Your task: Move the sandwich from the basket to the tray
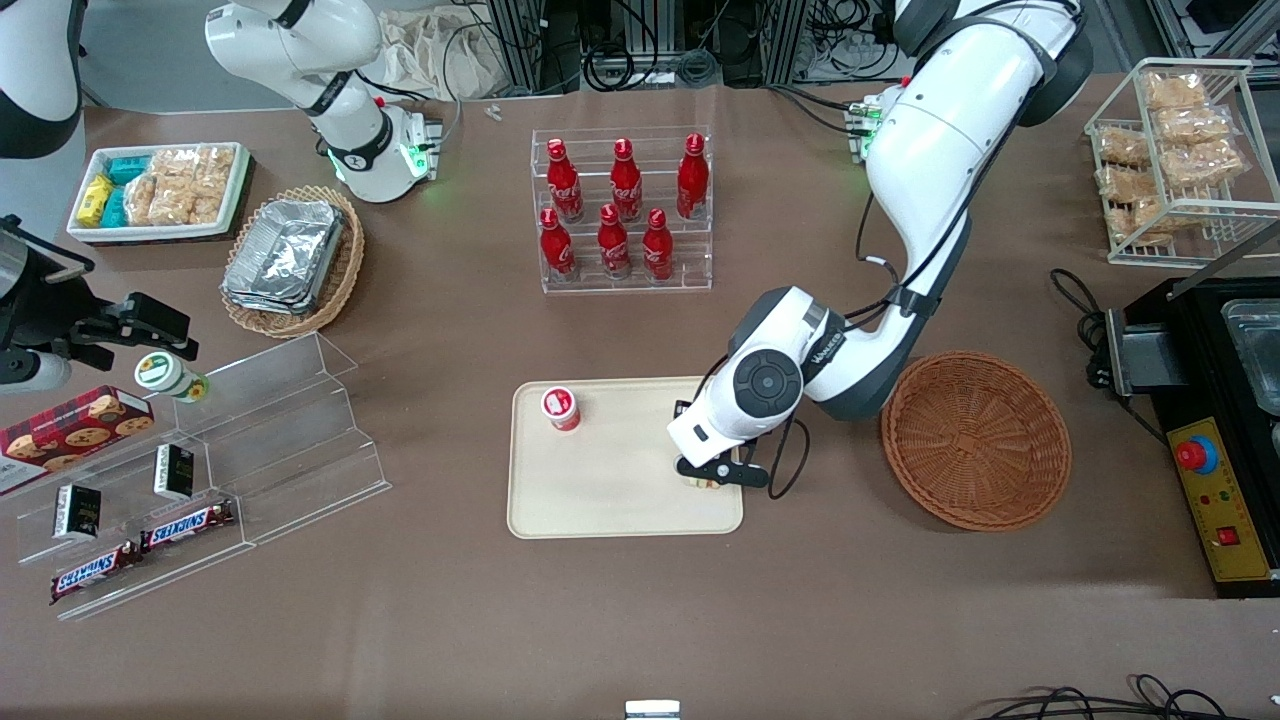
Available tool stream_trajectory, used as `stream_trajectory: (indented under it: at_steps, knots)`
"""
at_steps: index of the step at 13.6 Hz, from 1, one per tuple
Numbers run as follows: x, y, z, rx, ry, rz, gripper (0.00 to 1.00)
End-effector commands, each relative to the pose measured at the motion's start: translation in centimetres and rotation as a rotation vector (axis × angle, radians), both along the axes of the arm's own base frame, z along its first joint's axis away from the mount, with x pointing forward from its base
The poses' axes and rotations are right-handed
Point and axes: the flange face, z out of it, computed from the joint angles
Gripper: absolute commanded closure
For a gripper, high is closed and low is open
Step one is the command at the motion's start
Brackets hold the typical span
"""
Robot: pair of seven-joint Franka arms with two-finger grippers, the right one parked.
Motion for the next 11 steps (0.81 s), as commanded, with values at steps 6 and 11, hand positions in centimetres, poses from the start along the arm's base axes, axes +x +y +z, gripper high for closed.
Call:
stream_trajectory:
  at_steps: [6, 11]
  knots:
    - [2.7, 10.3, 10.4, 0.095, 0.084, 0.007, 0.0]
    - [3.1, 20.4, 18.8, 0.11, 0.102, -0.032, 0.0]
